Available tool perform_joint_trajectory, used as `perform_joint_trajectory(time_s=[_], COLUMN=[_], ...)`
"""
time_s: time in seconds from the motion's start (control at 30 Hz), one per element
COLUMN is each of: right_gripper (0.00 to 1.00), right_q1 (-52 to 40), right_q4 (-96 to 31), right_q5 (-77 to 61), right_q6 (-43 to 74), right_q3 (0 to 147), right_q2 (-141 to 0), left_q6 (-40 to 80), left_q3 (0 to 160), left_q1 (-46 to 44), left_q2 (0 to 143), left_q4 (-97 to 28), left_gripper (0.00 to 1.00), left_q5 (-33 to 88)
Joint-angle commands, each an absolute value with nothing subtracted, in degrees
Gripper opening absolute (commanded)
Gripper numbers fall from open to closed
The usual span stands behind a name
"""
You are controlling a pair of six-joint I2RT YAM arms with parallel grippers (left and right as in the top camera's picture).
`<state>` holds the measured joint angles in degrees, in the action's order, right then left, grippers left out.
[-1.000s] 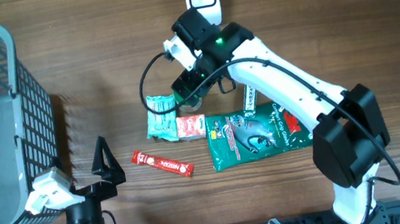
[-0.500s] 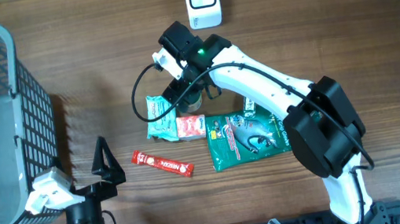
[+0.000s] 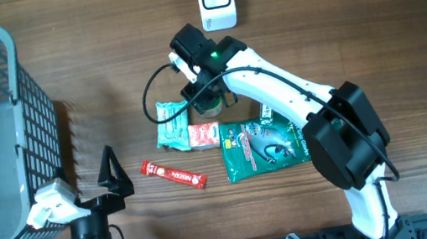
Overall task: Scan the item barcode
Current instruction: 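Lower the right gripper around the green-lidded jar and close it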
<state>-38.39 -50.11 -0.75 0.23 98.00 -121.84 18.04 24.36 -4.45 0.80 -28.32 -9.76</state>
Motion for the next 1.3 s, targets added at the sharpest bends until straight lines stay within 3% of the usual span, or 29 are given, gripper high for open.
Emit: perform_joint_trajectory(time_s=[0.0, 0.33, 0.57, 0.97, 1.07, 1.1, 1.13, 1.27], right_gripper=[0.66, 0.61, 0.59, 0.73, 0.82, 0.88, 1.0, 1.0], right_q1=[-38.5, -34.6, -31.2, -31.2, -31.2, -31.2, -31.2, -31.2], right_q4=[-51.2, -52.8, -54.2, -53.8, -58.9, -60.3, -63.2, -71.8], right_q5=[1.7, 3.6, 3.7, 7.2, 7.2, 7.2, 6.8, 2.8], right_q6=[6.5, 37.2, 40.3, 34.3, 34.3, 34.3, 34.3, 33.8], right_q3=[98.7, 98.7, 98.7, 101.1, 106.1, 107.3, 109.4, 114.5], right_q2=[-121.1, -118.5, -118.5, -118.4, -118.4, -118.4, -118.4, -117.9], left_q6=[17.1, 17.1, 17.1, 17.1, 17.1, 17.1, 17.1, 17.1], left_q3=[24.2, 24.2, 24.2, 24.2, 24.2, 24.2, 24.2, 24.2], left_q1=[-4.7, -4.7, -4.7, -4.7, -4.7, -4.7, -4.7, -4.7], left_q2=[0.3, 0.3, 0.3, 0.3, 0.3, 0.3, 0.3, 0.3], left_q4=[-28.2, -28.2, -28.2, -28.2, -28.2, -28.2, -28.2, -28.2], left_gripper=[1.0, 1.0, 1.0, 1.0, 1.0, 1.0, 1.0, 1.0], left_q5=[-9.9, -9.9, -9.9, -9.9, -9.9, -9.9, -9.9, -9.9])
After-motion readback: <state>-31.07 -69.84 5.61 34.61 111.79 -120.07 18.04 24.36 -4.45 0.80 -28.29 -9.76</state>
